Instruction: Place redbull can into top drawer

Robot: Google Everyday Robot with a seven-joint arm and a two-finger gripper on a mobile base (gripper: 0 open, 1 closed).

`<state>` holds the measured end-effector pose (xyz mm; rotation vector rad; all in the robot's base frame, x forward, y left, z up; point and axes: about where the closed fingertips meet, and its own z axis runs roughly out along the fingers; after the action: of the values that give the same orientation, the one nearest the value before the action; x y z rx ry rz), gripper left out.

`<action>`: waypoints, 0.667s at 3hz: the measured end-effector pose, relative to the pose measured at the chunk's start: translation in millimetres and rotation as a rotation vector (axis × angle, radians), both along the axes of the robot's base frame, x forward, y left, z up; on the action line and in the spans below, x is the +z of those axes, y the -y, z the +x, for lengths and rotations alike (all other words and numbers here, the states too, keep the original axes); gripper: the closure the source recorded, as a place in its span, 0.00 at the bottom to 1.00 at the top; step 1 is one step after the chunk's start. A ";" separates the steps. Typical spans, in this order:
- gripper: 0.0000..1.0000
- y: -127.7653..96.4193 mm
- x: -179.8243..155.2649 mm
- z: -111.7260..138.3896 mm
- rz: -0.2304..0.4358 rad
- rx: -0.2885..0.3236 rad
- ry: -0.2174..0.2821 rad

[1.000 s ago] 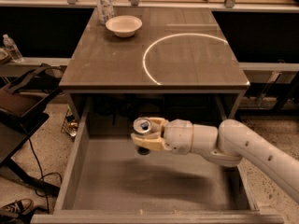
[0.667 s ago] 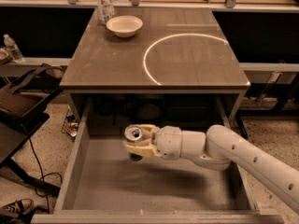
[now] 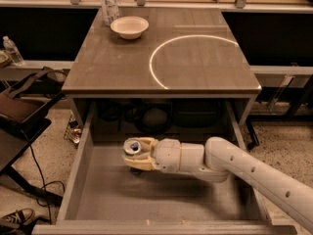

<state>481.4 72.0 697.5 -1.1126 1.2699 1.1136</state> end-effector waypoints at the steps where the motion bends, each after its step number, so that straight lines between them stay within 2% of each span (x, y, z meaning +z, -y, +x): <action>1: 1.00 -7.6 -8.6 -2.0 -0.035 0.013 -0.001; 2: 0.84 -9.5 -8.4 -2.7 -0.036 0.017 0.000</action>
Offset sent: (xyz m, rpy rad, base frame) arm -0.0019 0.0073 -0.0082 -0.0335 0.0009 0.0124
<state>478.7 81.5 689.1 -1.1521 1.2874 1.1073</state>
